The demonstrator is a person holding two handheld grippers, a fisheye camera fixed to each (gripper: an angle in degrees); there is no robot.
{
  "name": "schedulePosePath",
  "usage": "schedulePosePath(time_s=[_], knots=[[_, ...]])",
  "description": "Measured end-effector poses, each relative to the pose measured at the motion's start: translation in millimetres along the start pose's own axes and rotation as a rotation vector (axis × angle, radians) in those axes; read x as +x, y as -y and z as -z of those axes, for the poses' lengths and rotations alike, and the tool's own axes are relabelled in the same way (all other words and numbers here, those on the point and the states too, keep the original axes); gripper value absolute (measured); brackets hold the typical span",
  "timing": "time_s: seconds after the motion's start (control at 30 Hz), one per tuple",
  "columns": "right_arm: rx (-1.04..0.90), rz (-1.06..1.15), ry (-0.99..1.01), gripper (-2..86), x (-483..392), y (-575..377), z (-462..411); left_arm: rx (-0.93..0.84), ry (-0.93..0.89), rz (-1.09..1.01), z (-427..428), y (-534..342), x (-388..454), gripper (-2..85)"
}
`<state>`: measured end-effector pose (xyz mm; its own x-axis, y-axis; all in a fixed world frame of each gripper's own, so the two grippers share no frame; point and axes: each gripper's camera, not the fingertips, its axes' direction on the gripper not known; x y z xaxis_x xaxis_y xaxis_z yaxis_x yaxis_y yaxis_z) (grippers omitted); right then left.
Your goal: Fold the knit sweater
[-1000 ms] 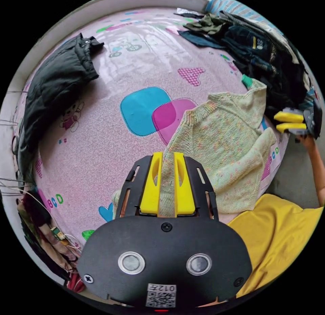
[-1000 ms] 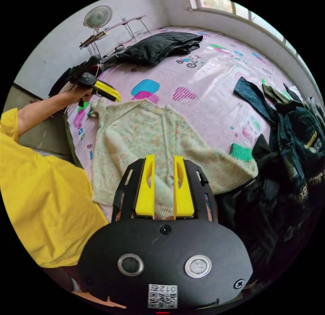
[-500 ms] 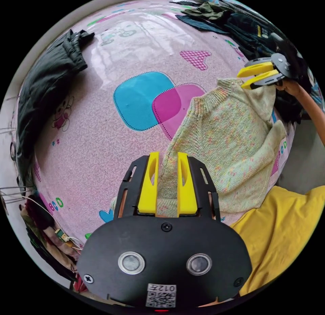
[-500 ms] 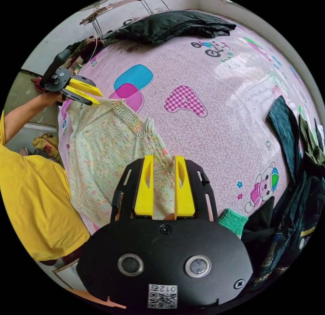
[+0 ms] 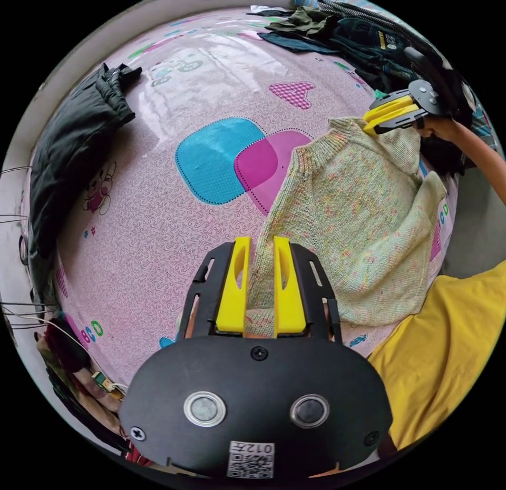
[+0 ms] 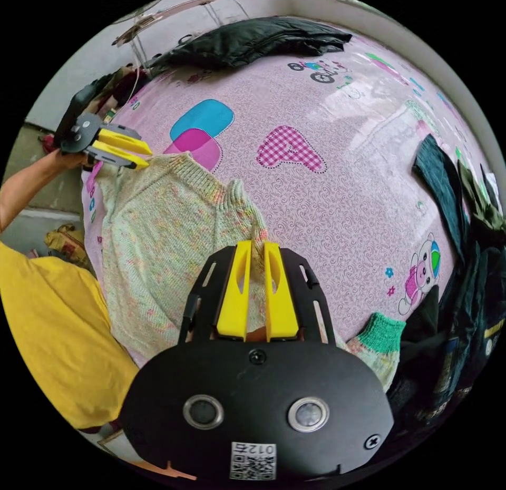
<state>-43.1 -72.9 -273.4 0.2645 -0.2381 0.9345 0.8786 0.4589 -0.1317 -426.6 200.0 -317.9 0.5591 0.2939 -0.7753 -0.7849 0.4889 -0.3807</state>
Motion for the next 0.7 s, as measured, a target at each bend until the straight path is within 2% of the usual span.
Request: schedulePosePath(time_s=[0.13,0.2,0.3,0.37,0.47,0.6,0.7], knots=[[0.068,-0.164,0.062,1.8,-7,-11,6,0.007,0.017,0.017,-3,-23,20,0.7],[0.162,-0.214,0.102,1.8,-17,-29,22,0.011,-0.043,0.06,1,-34,21,0.4],[0.241,-0.183,0.074,1.9,-39,-54,54,0.101,-0.127,0.078,30,-59,18,0.2],[0.301,-0.157,0.024,1.8,-54,-69,80,0.176,-0.116,0.067,59,-76,19,0.1],[0.471,-0.139,-0.031,1.8,-78,-94,137,0.355,-0.043,0.04,125,-100,30,0.0],[0.71,-0.095,-0.186,1.9,-122,-121,226,0.586,0.157,-0.034,229,-127,65,0.0],[0.821,-0.035,-0.294,1.9,-158,-139,273,0.706,0.309,-0.08,296,-150,96,0.0]])
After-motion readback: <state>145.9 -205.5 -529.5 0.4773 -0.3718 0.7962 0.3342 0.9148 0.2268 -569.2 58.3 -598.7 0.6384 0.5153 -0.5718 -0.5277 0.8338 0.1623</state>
